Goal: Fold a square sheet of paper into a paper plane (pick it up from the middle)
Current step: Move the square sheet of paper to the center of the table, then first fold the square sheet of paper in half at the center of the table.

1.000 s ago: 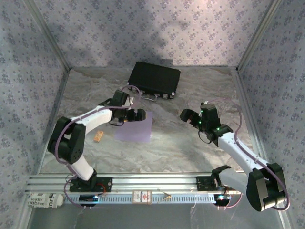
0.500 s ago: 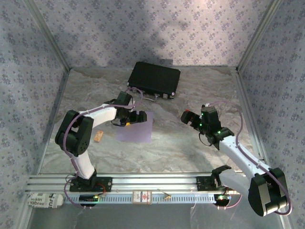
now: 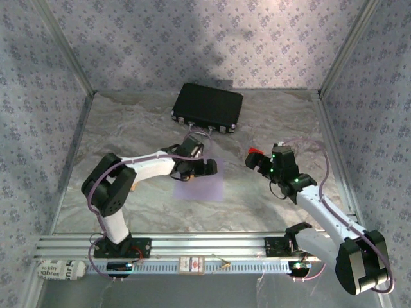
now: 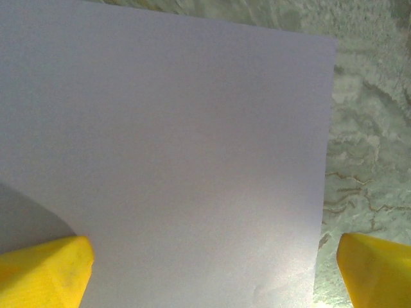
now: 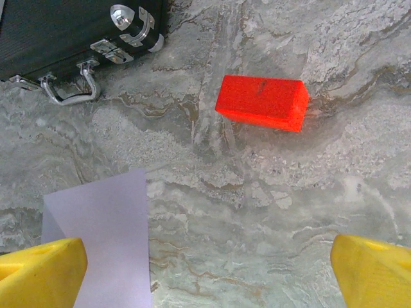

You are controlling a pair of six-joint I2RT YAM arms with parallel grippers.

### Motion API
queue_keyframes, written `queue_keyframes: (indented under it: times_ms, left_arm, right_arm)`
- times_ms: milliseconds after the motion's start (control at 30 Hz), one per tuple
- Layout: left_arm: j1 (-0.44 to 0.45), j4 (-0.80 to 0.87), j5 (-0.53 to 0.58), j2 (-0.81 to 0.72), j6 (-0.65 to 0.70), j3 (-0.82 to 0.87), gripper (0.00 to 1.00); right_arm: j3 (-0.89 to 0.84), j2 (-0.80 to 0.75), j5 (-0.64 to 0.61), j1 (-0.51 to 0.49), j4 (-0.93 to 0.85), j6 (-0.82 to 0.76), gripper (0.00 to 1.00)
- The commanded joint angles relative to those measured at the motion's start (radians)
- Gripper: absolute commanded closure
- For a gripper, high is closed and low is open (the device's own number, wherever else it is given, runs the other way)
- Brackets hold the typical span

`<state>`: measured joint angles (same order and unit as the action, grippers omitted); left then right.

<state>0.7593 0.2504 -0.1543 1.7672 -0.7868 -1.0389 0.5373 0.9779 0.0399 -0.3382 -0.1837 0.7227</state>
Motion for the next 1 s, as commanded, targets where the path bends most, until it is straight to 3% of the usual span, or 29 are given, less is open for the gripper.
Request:
queue_keyframes:
  times_ms: [0,167,367,733,967]
  left_arm:
    - [0.055,0.177,0.131,-0.006,-0.086,-0.04,0.02]
    - [0.058,0.256,0.194,-0.044,-0.019,-0.107,0.02]
    - [0.049,0.417,0.183,0.012,0.08,-0.226,0.03]
    - [0.053,0.642,0.185,0.153,0.043,-0.395,0.05]
    - [0.058,0.63,0.167,0.202,0.005,-0.414,0.05]
  right_arm:
    - [-0.013,-0.032,0.005,0.006,0.008,0.019,0.01]
    - [-0.009,-0.05,0.019,0.009,0.019,-0.022,0.01]
    - [-0.003,-0.052,0.042,0.01,0.029,-0.035,0.01]
    - [0.06,0.018,0.128,0.005,-0.019,-0.066,0.01]
    - [0.087,0.064,0.145,0.005,-0.064,-0.072,0.01]
